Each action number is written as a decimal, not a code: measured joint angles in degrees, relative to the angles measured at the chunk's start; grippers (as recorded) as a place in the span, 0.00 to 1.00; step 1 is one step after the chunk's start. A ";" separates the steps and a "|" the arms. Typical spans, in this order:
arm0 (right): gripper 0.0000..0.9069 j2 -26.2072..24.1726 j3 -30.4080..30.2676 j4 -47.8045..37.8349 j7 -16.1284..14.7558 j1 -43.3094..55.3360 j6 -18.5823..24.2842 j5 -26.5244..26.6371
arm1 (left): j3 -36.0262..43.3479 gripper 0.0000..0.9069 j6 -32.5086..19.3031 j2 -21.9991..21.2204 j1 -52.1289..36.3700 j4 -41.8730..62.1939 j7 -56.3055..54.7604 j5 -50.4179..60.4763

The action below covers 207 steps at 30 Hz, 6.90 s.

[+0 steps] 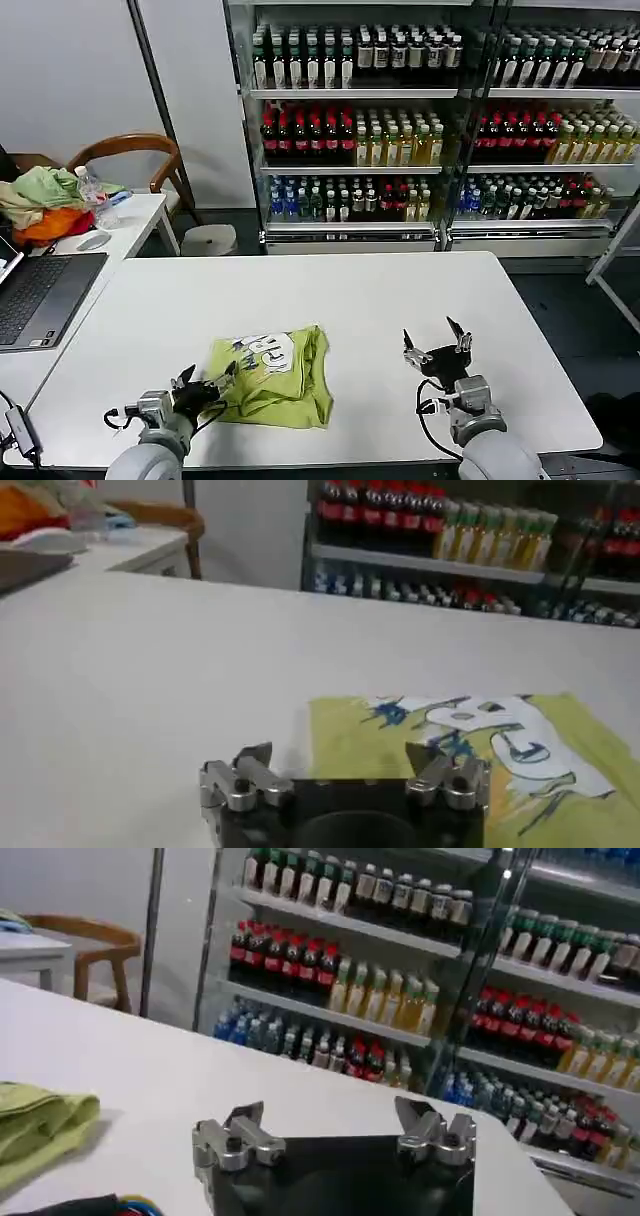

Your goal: Fold and organize the clothes.

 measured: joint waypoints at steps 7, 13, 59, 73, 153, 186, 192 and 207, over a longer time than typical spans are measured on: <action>1.00 0.13 -0.02 0.03 0.00 -0.27 0.01 -0.01 | -0.76 0.06 0.40 0.04 0.46 0.69 -0.30 -0.86; 1.00 0.26 -0.17 0.03 0.00 -0.16 0.01 -0.03 | -0.55 0.06 0.37 -0.39 1.33 0.09 0.19 -1.16; 1.00 -0.96 0.62 -0.25 -0.12 0.36 1.06 0.38 | -28.97 0.04 4.18 3.27 6.65 -6.32 11.28 -6.22; 1.00 -1.68 0.89 -0.36 -0.08 0.77 1.75 1.11 | -33.44 0.04 4.33 4.93 7.32 -9.49 12.85 -4.34; 0.00 3.88 -8.50 -11.91 -24.14 8.25 6.26 -1.34 | -7.89 1.00 -15.42 -6.56 -2.28 -2.10 12.50 18.42; 0.00 7.53 -5.83 -18.62 -17.96 14.97 -4.72 21.67 | -8.48 1.00 -15.28 -6.74 -0.73 -1.07 10.40 18.13; 0.00 7.04 -5.62 -21.13 -17.89 17.32 -6.12 23.00 | -8.05 1.00 -15.28 -6.94 -1.07 -0.90 10.40 18.56; 0.00 6.25 -5.96 -30.24 -25.60 25.71 -5.83 17.72 | -8.35 1.00 -15.29 -6.55 -0.57 -0.65 10.45 19.01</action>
